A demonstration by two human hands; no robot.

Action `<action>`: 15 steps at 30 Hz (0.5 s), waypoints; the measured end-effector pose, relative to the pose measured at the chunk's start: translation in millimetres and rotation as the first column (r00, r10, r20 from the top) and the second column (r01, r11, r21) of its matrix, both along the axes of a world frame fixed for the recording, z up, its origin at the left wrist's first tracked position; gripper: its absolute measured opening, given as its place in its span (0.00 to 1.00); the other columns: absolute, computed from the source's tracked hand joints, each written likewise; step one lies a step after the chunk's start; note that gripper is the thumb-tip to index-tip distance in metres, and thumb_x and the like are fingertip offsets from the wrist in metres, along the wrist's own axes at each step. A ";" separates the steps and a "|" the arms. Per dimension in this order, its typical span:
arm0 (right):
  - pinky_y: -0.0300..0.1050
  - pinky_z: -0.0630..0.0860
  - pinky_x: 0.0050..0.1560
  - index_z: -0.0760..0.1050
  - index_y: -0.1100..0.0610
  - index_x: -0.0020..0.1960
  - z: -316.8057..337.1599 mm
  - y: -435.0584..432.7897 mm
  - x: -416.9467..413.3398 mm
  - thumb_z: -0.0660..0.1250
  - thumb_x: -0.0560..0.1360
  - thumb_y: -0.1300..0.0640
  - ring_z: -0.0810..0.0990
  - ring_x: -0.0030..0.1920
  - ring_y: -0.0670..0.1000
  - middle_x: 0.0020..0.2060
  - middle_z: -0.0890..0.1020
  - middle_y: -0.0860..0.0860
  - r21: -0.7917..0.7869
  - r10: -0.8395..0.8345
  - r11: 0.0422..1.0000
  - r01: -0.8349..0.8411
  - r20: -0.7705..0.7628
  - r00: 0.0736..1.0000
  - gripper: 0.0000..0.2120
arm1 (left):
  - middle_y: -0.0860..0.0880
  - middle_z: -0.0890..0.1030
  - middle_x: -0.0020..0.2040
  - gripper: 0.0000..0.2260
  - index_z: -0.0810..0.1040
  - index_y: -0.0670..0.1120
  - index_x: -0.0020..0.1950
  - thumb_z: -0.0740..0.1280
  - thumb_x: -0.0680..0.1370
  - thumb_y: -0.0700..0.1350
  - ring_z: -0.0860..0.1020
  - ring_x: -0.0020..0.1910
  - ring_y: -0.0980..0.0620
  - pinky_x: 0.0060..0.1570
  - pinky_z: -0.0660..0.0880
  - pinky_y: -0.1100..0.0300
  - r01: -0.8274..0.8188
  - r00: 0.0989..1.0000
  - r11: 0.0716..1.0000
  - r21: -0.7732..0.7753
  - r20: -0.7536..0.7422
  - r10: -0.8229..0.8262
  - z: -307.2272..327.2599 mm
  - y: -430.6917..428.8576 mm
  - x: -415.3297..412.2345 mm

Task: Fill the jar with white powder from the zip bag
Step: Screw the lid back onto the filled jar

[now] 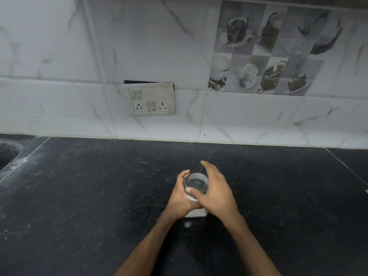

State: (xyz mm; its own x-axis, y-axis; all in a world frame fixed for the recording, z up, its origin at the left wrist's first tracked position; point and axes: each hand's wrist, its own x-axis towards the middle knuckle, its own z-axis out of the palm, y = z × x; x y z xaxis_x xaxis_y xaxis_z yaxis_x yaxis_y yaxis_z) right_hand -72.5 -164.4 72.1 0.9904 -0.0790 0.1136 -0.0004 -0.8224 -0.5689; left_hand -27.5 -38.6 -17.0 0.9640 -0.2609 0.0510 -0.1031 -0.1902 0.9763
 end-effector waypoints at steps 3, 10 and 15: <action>0.48 0.63 0.75 0.51 0.46 0.79 -6.4 4.4 2.1 0.74 0.69 0.45 0.59 0.77 0.47 0.78 0.61 0.46 0.016 0.123 0.992 -0.122 -0.126 0.984 0.46 | 0.59 0.73 0.62 0.46 0.58 0.55 0.70 0.82 0.61 0.42 0.74 0.60 0.69 0.57 0.70 0.75 0.008 1.000 1.000 0.002 0.011 -0.008 2.9 -1.0 -0.8; 0.49 0.73 0.62 0.62 0.49 0.72 16.0 1.0 -21.7 0.68 0.71 0.35 0.83 0.53 0.51 0.48 0.85 0.49 -0.286 -0.190 0.934 0.215 0.113 0.975 0.36 | 0.58 0.75 0.62 0.50 0.60 0.57 0.71 0.84 0.55 0.50 0.77 0.60 0.63 0.60 0.73 0.66 -0.020 1.000 1.000 -0.021 -0.014 0.020 3.2 0.4 -2.7; 0.51 0.64 0.74 0.55 0.47 0.78 3.9 -3.3 7.0 0.75 0.68 0.46 0.64 0.75 0.49 0.75 0.67 0.48 -0.044 0.153 0.986 -0.158 -0.098 0.983 0.45 | 0.59 0.73 0.64 0.49 0.59 0.54 0.71 0.83 0.56 0.49 0.75 0.61 0.64 0.60 0.71 0.68 0.010 1.000 1.000 0.002 0.016 -0.010 2.9 0.3 -1.9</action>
